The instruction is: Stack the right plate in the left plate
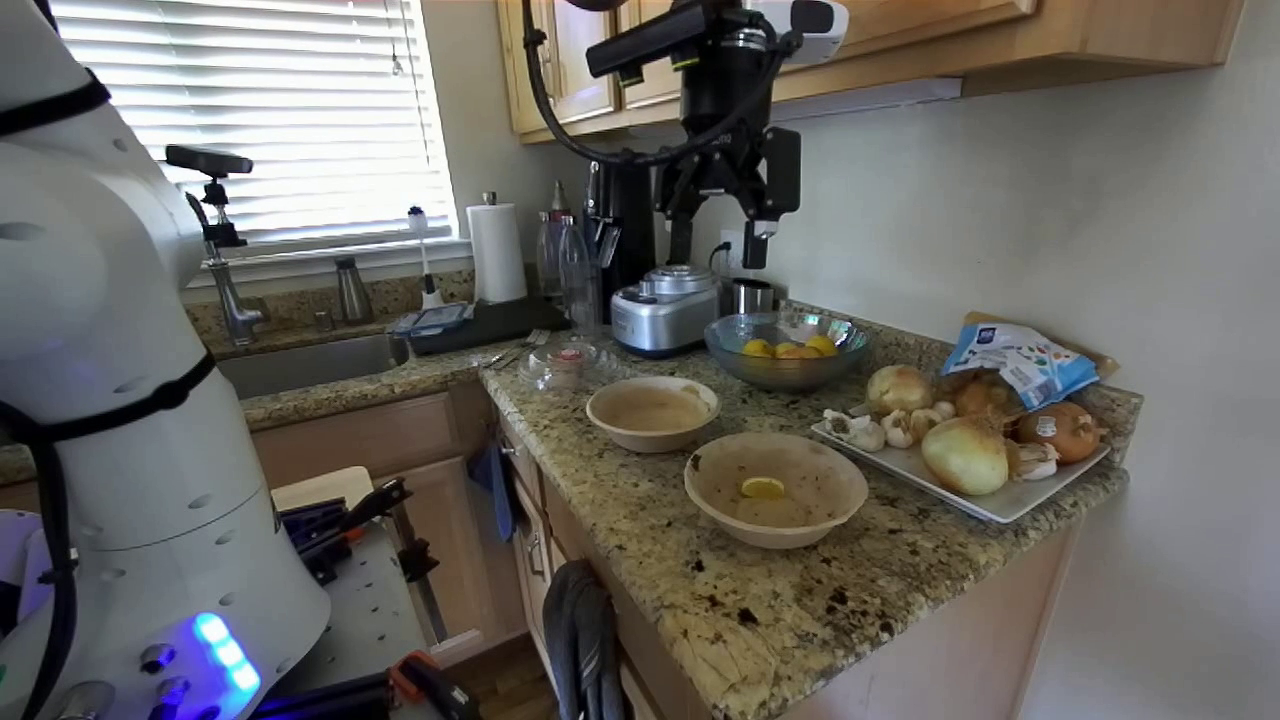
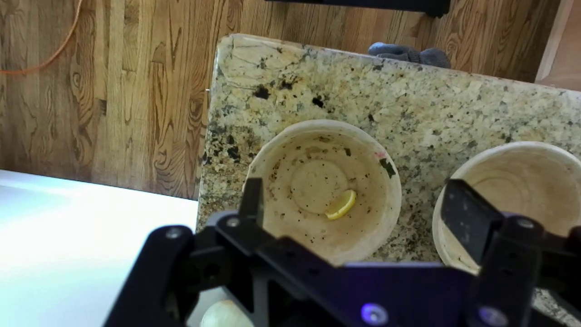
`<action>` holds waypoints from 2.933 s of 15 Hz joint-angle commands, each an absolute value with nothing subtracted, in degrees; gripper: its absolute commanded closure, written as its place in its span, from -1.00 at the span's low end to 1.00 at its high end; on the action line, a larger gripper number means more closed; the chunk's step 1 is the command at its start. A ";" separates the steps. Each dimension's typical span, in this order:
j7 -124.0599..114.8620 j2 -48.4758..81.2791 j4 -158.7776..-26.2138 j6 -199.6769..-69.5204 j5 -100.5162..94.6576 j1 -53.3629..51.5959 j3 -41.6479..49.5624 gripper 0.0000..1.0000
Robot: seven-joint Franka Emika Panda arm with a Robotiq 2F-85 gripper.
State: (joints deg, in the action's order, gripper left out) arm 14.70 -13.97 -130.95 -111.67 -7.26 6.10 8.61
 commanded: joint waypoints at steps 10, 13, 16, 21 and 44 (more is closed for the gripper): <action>46.18 2.92 -129.54 -127.03 12.79 11.03 16.00 -1.00; 50.05 6.88 -129.02 -130.18 15.25 12.92 14.80 -1.00; 51.26 10.15 -128.36 -133.05 16.27 14.13 13.54 -1.00; 48.88 11.27 -128.08 -132.67 14.15 14.59 12.19 -1.00; 61.54 28.64 -114.67 -133.45 26.07 24.02 5.23 -0.97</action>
State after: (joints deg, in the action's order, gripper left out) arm 60.35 26.41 -116.93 -132.70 24.76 21.85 7.05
